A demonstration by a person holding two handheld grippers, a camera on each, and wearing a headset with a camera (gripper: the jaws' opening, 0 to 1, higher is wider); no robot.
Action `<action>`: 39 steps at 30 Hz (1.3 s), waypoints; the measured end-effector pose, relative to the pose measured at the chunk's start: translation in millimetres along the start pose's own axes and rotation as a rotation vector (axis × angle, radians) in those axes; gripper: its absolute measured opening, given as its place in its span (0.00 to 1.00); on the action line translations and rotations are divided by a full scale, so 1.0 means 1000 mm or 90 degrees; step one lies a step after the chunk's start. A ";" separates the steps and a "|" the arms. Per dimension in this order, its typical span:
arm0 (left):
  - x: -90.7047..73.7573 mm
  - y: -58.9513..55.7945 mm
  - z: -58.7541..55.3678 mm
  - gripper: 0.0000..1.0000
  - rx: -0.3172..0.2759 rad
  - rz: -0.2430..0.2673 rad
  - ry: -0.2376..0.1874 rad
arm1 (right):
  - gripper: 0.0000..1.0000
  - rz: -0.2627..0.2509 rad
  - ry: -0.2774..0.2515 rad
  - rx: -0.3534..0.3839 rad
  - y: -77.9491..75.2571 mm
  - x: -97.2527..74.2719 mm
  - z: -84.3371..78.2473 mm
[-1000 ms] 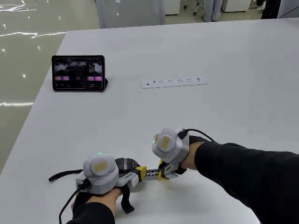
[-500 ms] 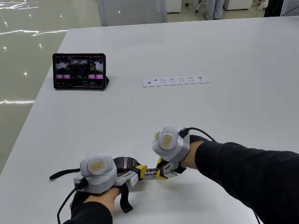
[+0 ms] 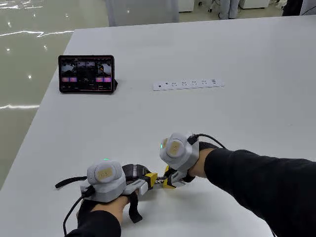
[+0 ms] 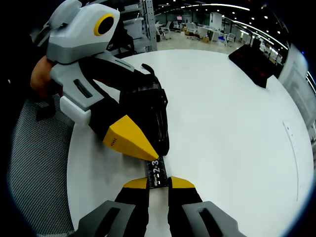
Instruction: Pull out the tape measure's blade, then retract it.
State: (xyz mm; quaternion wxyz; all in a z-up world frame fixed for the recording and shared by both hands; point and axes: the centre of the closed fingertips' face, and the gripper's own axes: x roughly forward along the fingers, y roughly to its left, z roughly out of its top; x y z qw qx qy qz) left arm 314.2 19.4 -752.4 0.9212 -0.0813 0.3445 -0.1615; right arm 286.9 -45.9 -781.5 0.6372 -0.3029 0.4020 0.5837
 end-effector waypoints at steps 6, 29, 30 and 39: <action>0.000 0.000 0.000 0.63 -0.002 0.000 0.002 | 0.10 0.002 -0.003 0.001 0.000 0.001 0.002; 0.000 0.000 0.000 0.63 -0.007 -0.004 0.002 | 0.11 0.011 -0.021 -0.006 0.003 0.010 0.020; 0.000 0.000 0.000 0.63 -0.007 -0.004 0.003 | 0.11 0.011 -0.021 -0.007 0.004 0.011 0.021; 0.000 0.000 0.000 0.63 -0.006 -0.006 0.002 | 0.11 0.003 -0.016 -0.023 0.005 0.012 0.022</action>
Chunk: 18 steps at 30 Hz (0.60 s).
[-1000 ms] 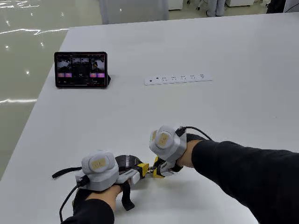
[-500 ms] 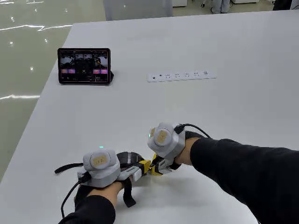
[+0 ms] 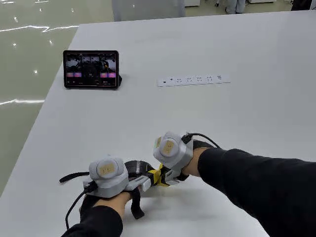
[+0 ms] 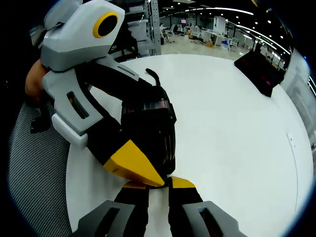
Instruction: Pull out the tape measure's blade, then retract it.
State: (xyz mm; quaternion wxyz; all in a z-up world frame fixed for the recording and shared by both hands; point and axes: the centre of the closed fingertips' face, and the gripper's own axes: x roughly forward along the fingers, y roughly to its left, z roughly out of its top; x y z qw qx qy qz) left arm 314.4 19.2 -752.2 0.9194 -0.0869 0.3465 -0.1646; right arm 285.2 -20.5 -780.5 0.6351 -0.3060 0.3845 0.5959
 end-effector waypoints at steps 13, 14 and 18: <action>0.001 -0.001 0.000 0.65 0.002 -0.003 0.005 | 0.12 -0.004 0.002 -0.019 0.000 0.001 -0.001; 0.001 -0.001 -0.001 0.65 0.003 -0.006 0.006 | 0.12 -0.004 0.002 -0.018 0.000 0.001 -0.001; 0.003 -0.001 -0.001 0.66 0.006 -0.018 0.013 | 0.12 -0.003 0.001 -0.024 0.000 0.001 0.000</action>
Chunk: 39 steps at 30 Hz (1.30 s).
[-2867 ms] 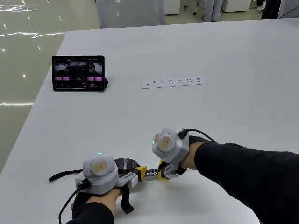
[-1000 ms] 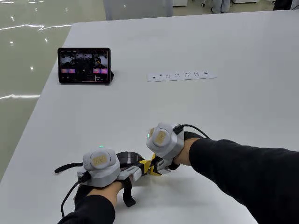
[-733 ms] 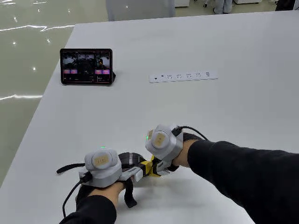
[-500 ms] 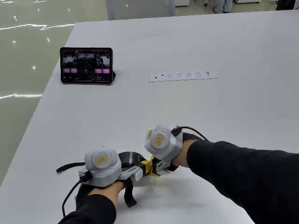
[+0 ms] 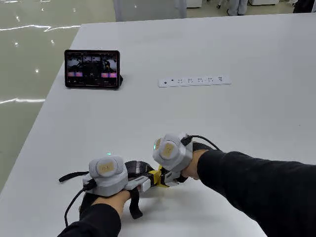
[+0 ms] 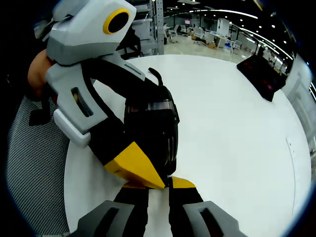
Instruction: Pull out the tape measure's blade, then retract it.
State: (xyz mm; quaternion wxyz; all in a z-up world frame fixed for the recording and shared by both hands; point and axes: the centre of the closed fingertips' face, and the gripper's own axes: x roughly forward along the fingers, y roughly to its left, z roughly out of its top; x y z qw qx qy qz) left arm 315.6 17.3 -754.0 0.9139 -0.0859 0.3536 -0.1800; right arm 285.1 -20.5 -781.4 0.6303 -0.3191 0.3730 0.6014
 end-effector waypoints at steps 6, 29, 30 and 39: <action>-0.004 -0.002 0.005 0.65 0.054 -0.005 0.005 | 0.14 0.010 -0.008 0.020 -0.002 -0.003 -0.001; -0.034 0.014 0.024 0.99 0.153 -0.084 0.006 | 0.25 -0.052 -0.070 0.088 -0.008 -0.052 -0.019; -0.036 0.015 0.025 0.99 0.156 -0.090 0.005 | 0.25 -0.054 -0.073 0.086 -0.007 -0.055 -0.020; -0.058 0.021 0.013 0.99 0.212 -0.145 0.041 | 0.33 -0.091 -0.119 0.136 -0.005 -0.084 -0.042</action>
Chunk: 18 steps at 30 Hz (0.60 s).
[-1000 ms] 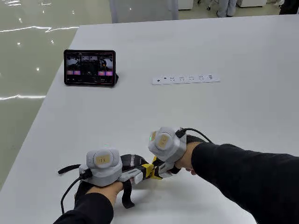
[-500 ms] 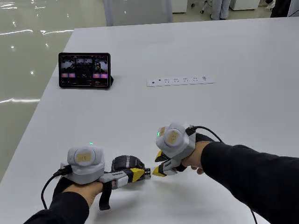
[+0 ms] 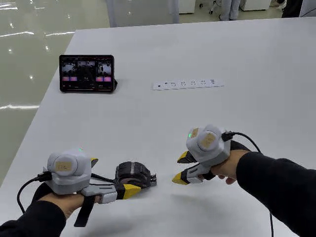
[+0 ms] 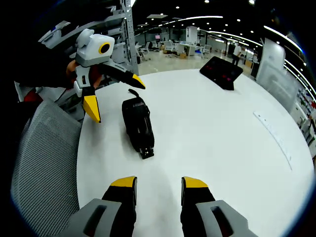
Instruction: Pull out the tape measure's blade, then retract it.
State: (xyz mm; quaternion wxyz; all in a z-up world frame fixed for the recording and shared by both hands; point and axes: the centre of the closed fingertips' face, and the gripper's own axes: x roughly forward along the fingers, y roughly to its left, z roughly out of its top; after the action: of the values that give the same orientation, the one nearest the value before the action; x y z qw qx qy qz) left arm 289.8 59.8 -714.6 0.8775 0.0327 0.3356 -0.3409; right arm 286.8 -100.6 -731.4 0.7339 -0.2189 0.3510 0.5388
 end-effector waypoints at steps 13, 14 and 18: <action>-0.045 0.034 -0.011 0.99 -0.005 0.021 0.008 | 0.53 -0.055 -0.032 0.061 0.000 -0.059 -0.054; -0.048 0.035 -0.013 0.99 -0.005 0.022 0.011 | 0.55 -0.056 -0.036 0.076 0.001 -0.063 -0.057; -0.060 0.039 -0.025 0.99 0.027 0.025 0.037 | 0.61 -0.077 -0.052 0.103 -0.001 -0.082 -0.070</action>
State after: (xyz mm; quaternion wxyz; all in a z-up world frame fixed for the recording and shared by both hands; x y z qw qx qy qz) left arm 267.6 131.7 -703.8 0.8731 0.0682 0.3529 -0.3294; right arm 254.4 -201.8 -715.9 0.7938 -0.1576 0.3497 0.4720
